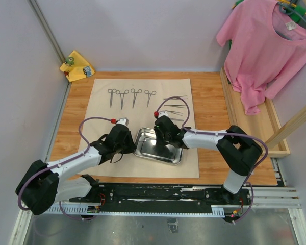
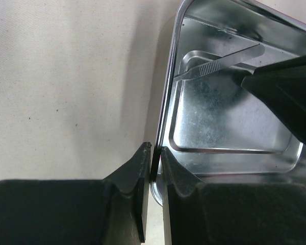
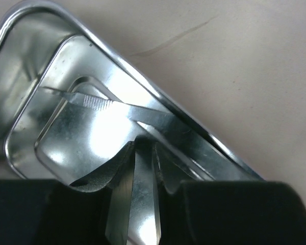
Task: Open and lay out the surgical kit
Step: Adjust the medical item in the container.
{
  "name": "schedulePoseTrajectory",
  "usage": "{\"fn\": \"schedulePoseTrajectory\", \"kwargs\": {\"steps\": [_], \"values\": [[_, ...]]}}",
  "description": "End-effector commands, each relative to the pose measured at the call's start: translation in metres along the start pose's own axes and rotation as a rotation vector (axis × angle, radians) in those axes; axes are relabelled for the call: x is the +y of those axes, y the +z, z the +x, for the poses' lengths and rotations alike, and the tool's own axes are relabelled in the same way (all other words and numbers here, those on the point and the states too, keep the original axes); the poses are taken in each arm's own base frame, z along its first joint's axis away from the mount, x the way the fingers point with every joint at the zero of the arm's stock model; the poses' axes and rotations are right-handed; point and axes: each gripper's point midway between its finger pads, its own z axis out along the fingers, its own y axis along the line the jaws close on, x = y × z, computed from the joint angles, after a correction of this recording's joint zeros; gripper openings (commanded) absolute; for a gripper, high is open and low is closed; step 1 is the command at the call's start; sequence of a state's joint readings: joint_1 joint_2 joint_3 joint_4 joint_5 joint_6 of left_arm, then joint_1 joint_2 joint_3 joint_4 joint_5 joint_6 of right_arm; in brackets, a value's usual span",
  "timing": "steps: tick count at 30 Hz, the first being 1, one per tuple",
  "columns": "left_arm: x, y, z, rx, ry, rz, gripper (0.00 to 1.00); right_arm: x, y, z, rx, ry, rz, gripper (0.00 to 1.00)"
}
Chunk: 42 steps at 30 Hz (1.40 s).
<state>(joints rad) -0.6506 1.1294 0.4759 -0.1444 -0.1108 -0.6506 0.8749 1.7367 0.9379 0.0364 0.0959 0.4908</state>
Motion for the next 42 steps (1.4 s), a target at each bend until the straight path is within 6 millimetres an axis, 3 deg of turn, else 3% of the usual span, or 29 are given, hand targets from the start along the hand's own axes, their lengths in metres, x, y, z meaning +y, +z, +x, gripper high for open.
{"fn": "schedulePoseTrajectory", "kwargs": {"steps": [1,6,10,12,14,16,21,26,29,37,42], "values": [[-0.002,0.001,-0.002,-0.009,0.014,0.009,0.17,0.005,-0.013,0.023,0.06,-0.054,-0.023,0.22],[-0.003,0.0,-0.004,-0.016,0.015,0.006,0.17,0.004,-0.026,-0.002,0.01,-0.085,0.003,0.27],[-0.004,-0.001,-0.006,-0.017,0.019,0.009,0.19,0.005,-0.025,-0.015,-0.005,-0.105,0.014,0.32],[-0.005,-0.002,-0.006,-0.011,0.026,0.013,0.29,0.005,-0.023,-0.018,0.0,-0.108,0.016,0.32],[-0.007,-0.005,-0.007,-0.014,0.032,0.023,0.48,0.004,-0.024,-0.019,-0.001,-0.103,0.008,0.32],[-0.006,-0.012,-0.01,-0.024,0.034,0.017,0.56,0.004,-0.029,-0.021,-0.012,-0.099,0.002,0.32],[-0.014,-0.038,-0.033,-0.075,0.054,0.027,0.61,0.002,-0.05,-0.029,-0.033,-0.089,-0.02,0.32],[-0.035,-0.058,-0.057,-0.108,0.174,0.094,0.68,-0.003,-0.079,-0.033,-0.046,-0.076,-0.053,0.33],[-0.044,-0.054,-0.062,-0.077,0.236,0.102,0.7,-0.007,-0.1,-0.033,-0.053,-0.077,-0.062,0.33],[-0.066,-0.02,-0.062,0.038,0.398,0.118,0.7,-0.036,-0.16,-0.025,-0.111,-0.023,-0.091,0.35],[-0.088,-0.001,-0.06,0.086,0.551,0.115,0.68,-0.047,-0.182,-0.025,-0.17,-0.036,-0.09,0.36]]}}
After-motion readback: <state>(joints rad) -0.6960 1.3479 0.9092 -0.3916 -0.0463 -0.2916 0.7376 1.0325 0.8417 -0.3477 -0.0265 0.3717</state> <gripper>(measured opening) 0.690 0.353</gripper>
